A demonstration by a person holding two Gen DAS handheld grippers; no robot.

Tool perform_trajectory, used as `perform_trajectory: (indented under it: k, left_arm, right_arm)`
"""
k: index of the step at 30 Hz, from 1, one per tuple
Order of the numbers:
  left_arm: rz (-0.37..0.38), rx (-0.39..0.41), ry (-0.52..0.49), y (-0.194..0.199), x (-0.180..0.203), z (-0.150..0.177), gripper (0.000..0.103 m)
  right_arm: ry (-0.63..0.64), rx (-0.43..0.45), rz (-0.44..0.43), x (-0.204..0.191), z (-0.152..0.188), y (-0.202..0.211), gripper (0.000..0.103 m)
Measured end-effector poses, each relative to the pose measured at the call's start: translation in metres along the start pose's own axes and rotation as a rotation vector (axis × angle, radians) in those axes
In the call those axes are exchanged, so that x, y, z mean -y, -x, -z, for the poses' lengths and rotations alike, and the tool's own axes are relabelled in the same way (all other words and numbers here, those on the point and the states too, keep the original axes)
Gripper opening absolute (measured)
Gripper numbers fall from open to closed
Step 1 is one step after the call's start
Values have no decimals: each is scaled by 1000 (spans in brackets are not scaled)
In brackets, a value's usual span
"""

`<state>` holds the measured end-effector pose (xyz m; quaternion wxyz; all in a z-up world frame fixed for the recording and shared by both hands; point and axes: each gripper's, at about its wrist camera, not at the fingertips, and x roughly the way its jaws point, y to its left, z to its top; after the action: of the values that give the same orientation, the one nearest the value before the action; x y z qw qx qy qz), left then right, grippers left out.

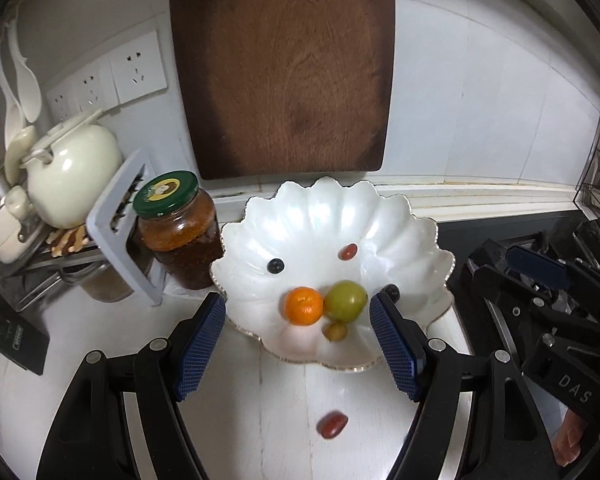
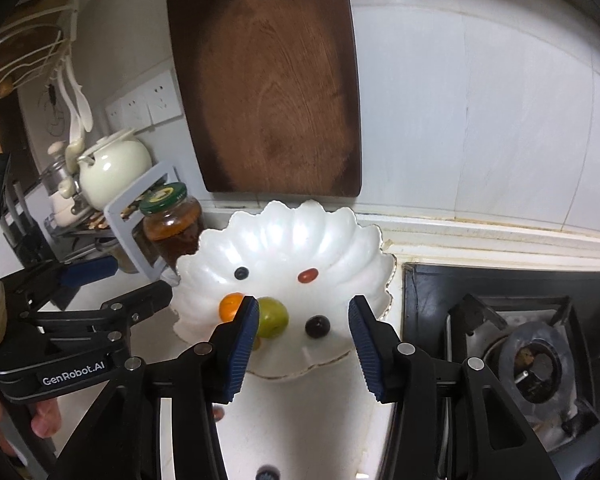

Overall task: Organize fruits
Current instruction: 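Open the left tool over the bowl while the right tool opens too, then withdraw both open tools from the bowl toward the remaining fruits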

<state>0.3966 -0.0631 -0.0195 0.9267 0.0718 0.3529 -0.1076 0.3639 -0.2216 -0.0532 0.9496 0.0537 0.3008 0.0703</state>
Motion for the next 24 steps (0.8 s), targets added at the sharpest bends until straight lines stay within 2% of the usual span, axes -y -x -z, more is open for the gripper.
perform_trajectory:
  k: [11, 24]
  left_arm:
    - [-6, 41, -1, 45, 6, 24, 74]
    - [-40, 52, -7, 80, 14, 57, 76]
  right_arm:
    - [21, 25, -16, -8, 17, 39, 48]
    - [59, 2, -60, -15, 42, 59, 48]
